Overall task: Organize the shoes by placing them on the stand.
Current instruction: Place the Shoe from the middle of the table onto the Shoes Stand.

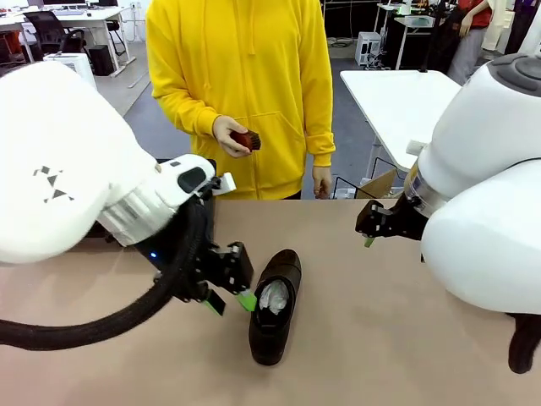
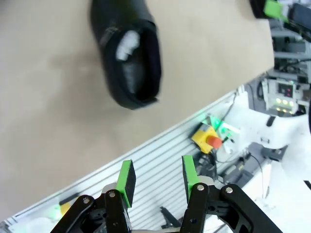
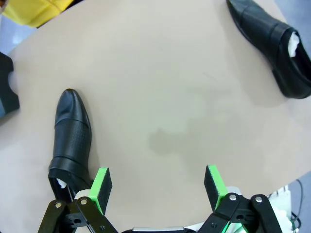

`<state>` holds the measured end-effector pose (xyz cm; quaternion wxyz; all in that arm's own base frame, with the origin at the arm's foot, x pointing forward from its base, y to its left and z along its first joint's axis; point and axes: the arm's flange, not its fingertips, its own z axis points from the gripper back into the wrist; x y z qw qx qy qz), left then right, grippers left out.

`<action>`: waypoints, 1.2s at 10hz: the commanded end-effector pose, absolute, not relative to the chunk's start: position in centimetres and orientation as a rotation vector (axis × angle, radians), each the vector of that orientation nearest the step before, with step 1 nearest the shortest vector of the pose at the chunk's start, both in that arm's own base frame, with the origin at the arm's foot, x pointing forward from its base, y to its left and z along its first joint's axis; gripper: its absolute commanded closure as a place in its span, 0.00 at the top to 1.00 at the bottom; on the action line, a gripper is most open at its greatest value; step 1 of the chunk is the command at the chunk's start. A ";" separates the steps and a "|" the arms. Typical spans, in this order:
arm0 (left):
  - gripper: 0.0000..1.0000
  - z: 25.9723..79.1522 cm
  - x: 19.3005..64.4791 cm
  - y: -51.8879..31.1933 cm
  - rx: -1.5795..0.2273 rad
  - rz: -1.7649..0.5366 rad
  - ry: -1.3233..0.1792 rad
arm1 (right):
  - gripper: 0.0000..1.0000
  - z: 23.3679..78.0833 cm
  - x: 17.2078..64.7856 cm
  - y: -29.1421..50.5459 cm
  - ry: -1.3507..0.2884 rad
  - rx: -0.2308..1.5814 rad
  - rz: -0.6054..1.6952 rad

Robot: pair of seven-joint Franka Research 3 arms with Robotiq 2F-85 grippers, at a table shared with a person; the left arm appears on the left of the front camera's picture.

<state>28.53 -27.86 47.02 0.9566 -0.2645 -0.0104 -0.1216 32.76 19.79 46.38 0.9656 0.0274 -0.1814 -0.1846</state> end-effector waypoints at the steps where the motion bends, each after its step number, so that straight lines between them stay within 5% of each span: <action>1: 0.53 47.2 29.7 -26.1 -0.510 -0.227 -0.049 | 1.00 46.8 32.5 20.1 -0.382 0.053 -0.355; 7: 0.53 44.9 29.0 -33.8 -0.495 -0.211 -0.021 | 1.00 46.8 32.5 20.1 -0.382 0.053 -0.355; 12: 0.53 41.9 31.3 -40.4 -0.273 -0.260 -0.102 | 1.00 46.8 32.5 20.1 -0.382 0.053 -0.355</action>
